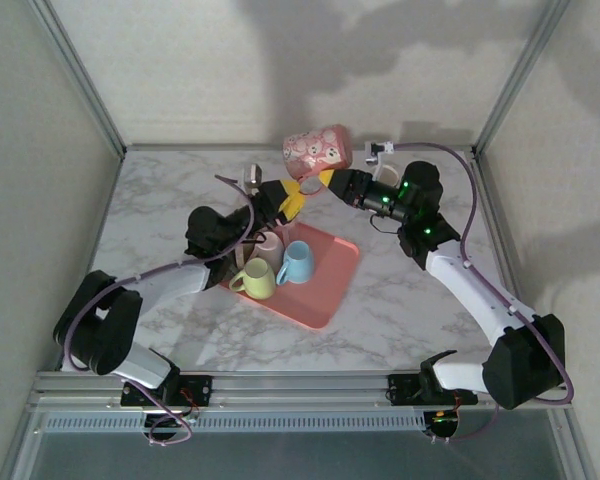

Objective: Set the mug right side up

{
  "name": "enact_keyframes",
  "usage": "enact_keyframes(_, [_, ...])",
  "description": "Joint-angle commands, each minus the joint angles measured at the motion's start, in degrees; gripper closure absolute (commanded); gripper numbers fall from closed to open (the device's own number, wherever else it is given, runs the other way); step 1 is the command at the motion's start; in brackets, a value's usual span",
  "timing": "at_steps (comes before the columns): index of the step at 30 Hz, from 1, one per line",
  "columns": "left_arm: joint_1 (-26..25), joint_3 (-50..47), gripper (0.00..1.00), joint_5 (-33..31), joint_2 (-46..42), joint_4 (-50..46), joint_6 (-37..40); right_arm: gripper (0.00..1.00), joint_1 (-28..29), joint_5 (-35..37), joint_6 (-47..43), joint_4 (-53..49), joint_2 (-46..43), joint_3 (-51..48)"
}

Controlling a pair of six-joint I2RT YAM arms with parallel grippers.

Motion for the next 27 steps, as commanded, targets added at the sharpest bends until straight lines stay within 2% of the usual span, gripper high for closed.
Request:
enact_keyframes(1, [-0.8,2.9,0.39,1.4,1.3,5.6,-1.9,1.0,0.7,-1.4,0.9,9.9,-0.7,0.8])
enact_keyframes(5, [-1.1,4.7,0.45,1.7,2.9,6.9,-2.6,1.0,1.0,-1.6,1.2,10.2,-0.5,0.3])
enact_keyframes(12, [-1.0,5.8,0.64,1.2,5.0,9.8,-4.2,1.0,1.4,-1.7,2.1,10.7,0.0,0.1])
enact_keyframes(21, [-1.0,5.7,0.99,0.9,5.5,12.4,-3.4,1.0,1.4,-0.2,1.5,8.9,-0.2,-0.3])
enact_keyframes(22, [-1.0,5.8,1.0,0.8,5.4,12.7,-3.0,0.97,1.4,0.1,1.1,8.3,-0.4,-0.3])
enact_keyframes(26, [-1.0,6.4,1.0,0.9,4.8,12.6,0.9,0.64,1.3,1.1,-0.6,5.4,-1.4,-0.2])
enact_keyframes(27, [-0.9,6.7,1.0,0.9,4.5,11.9,2.0,0.59,1.2,1.5,-1.1,4.2,-1.8,-0.2])
